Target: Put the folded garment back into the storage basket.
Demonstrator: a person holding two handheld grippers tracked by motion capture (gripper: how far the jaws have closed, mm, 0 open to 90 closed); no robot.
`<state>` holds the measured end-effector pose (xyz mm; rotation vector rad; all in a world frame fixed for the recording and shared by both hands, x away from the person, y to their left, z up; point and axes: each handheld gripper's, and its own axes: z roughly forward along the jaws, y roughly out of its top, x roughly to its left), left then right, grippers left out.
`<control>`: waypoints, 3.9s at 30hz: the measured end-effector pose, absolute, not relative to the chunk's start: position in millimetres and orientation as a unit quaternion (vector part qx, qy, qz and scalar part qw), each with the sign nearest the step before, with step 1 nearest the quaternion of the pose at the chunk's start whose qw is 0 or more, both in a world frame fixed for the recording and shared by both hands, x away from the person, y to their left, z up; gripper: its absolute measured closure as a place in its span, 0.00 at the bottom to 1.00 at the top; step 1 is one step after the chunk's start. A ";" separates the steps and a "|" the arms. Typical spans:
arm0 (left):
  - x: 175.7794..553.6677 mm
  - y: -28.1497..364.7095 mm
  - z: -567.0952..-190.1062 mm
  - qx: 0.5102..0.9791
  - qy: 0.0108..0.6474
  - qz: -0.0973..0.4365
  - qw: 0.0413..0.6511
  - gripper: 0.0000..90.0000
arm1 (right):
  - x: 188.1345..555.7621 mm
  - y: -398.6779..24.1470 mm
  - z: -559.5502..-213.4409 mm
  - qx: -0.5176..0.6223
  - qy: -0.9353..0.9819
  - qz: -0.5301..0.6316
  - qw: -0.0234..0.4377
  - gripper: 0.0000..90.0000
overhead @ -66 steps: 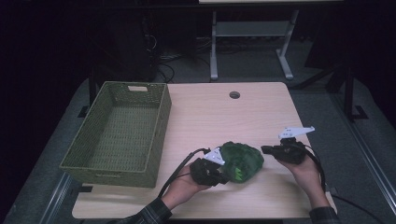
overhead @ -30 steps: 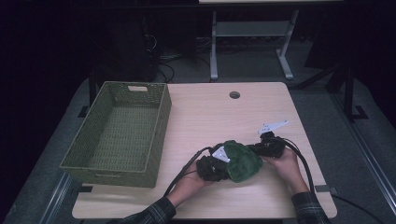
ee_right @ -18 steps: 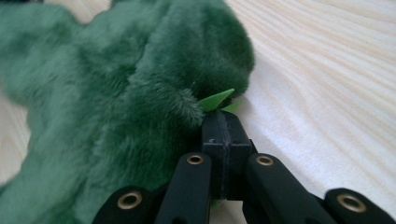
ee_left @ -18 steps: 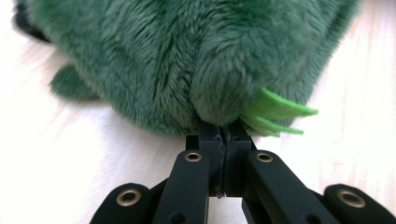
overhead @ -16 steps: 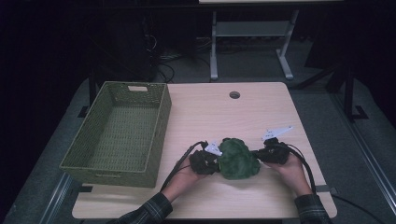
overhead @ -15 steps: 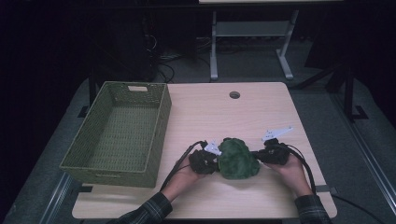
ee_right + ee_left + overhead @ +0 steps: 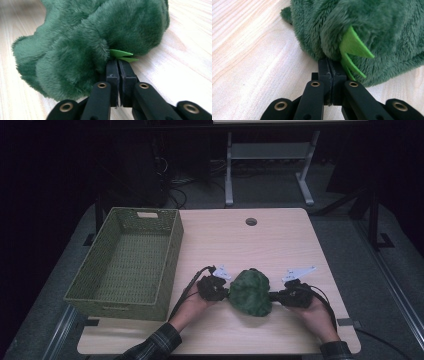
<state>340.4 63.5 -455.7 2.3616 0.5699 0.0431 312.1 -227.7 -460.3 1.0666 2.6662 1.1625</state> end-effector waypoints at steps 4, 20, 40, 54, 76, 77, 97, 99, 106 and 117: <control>341.2 70.1 -450.3 0.913 0.213 0.010 0.347 0.95 | 309.3 -233.5 -457.2 0.359 0.852 0.378 0.044 0.88; 328.0 81.4 -429.9 0.919 0.178 0.007 0.351 0.43 | 283.7 -270.1 -468.4 0.412 0.824 0.365 0.135 0.20; 344.2 57.7 -412.4 0.929 0.096 0.013 0.357 0.15 | 288.4 -276.2 -483.7 0.440 0.814 0.340 0.166 0.00; 352.7 32.4 -435.8 0.938 0.066 -0.009 0.340 0.15 | 288.3 -276.0 -483.8 0.441 0.813 0.341 0.166 0.00; 354.5 21.4 -460.3 0.953 0.062 0.008 0.296 0.23 | 288.3 -276.0 -483.8 0.441 0.813 0.341 0.166 0.00; 354.4 21.2 -460.0 0.952 0.064 0.009 0.298 0.26 | 288.3 -276.0 -483.8 0.442 0.813 0.341 0.166 0.00; 354.3 23.7 -453.2 0.951 0.095 0.002 0.293 0.76 | 288.3 -276.0 -483.8 0.442 0.813 0.341 0.166 0.00; 354.8 24.9 -452.0 0.949 0.105 0.001 0.296 0.78 | 288.3 -276.0 -483.8 0.442 0.813 0.341 0.166 0.00; 356.4 29.6 -443.9 0.947 0.114 0.000 0.299 0.79 | 288.3 -276.1 -483.8 0.441 0.813 0.341 0.166 0.00; 356.7 40.0 -420.0 0.934 0.147 -0.016 0.325 0.79 | 288.3 -276.0 -483.8 0.442 0.813 0.341 0.166 0.00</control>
